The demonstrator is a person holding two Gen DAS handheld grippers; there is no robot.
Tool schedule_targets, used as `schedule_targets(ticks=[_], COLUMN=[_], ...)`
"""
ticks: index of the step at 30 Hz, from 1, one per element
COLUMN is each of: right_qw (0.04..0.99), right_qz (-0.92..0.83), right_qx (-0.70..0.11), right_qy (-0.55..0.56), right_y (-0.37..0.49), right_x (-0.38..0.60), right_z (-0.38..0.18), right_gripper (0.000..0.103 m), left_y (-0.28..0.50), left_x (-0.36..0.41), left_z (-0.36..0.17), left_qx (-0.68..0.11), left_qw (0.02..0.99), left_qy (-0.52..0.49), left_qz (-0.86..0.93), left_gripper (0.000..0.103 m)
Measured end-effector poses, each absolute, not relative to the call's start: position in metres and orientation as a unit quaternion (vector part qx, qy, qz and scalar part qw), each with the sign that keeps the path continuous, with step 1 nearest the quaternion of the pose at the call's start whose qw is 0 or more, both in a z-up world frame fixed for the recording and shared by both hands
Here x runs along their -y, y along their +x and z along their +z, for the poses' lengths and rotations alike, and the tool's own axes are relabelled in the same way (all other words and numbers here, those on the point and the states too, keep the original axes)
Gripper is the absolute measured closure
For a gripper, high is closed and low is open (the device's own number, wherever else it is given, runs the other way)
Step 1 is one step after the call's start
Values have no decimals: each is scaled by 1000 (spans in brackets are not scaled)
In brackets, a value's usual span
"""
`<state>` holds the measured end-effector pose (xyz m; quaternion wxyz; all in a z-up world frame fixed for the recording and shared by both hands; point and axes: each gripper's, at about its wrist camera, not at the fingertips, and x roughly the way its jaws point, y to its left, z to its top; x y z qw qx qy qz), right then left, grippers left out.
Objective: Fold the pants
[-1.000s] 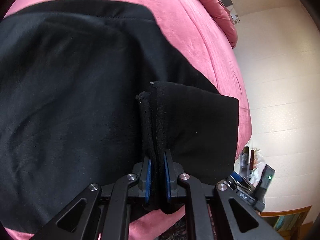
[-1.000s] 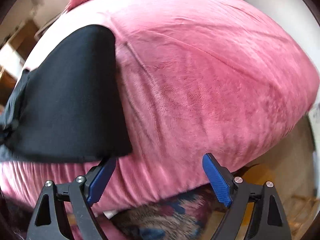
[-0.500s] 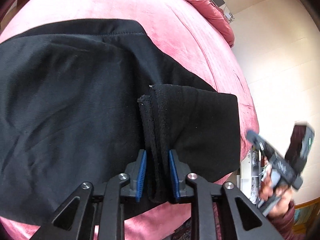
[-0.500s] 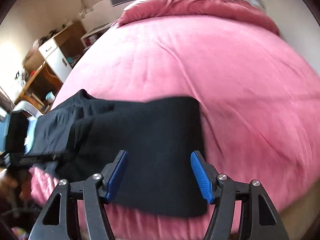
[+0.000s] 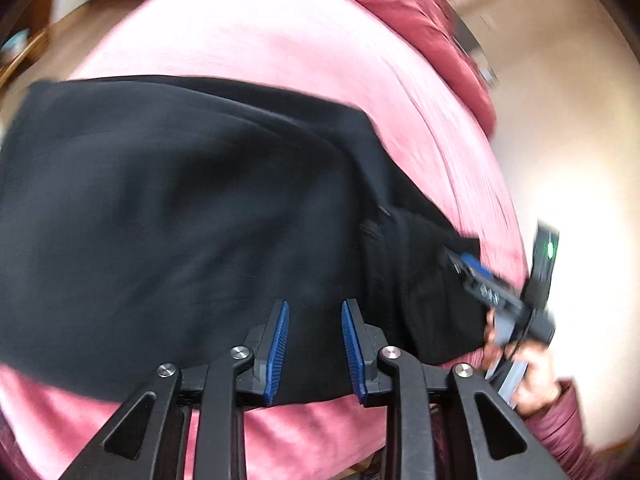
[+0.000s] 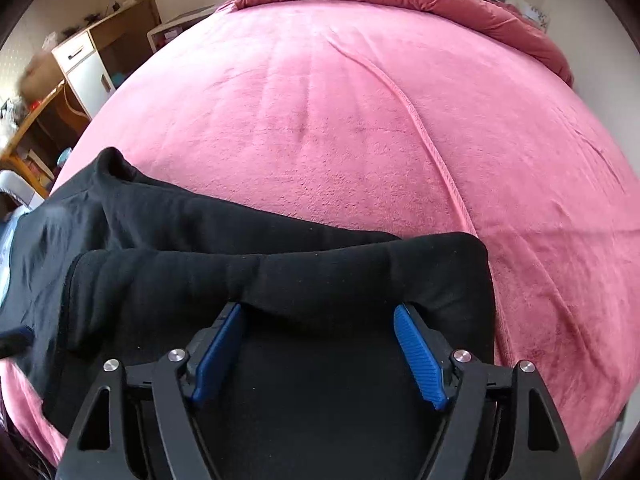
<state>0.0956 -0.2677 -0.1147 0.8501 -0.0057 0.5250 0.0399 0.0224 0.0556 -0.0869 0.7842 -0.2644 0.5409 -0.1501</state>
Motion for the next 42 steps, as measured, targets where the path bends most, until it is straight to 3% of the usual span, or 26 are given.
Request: schedule_targets(ticks=[7, 12, 22, 31, 39, 42], right_qw=[876, 884, 866, 849, 833, 831], right_qz=[30, 61, 110, 141, 139, 140], right_qx=[-482, -464, -488, -510, -534, -538], right_qy=[-10, 25, 26, 0, 28, 34], right_y=[64, 34, 11, 2, 5, 6], right_x=[262, 257, 227, 197, 202, 204], right_z=[-80, -64, -75, -88, -106, -109], right_gripper=[25, 23, 23, 23, 19, 17], left_y=[-35, -81, -77, -71, -62, -60], left_x=[-202, -282, -260, -253, -236, -229], left_z=[-72, -91, -133, -140, -127, -111], left_qx=[-479, -454, -485, -485, -471, -448], left_qw=[780, 737, 704, 710, 764, 789], left_qy=[-402, -493, -506, -493, -422, -402], left_qz=[-2, 84, 117, 135, 126, 123], left_gripper=[73, 71, 69, 68, 86, 88])
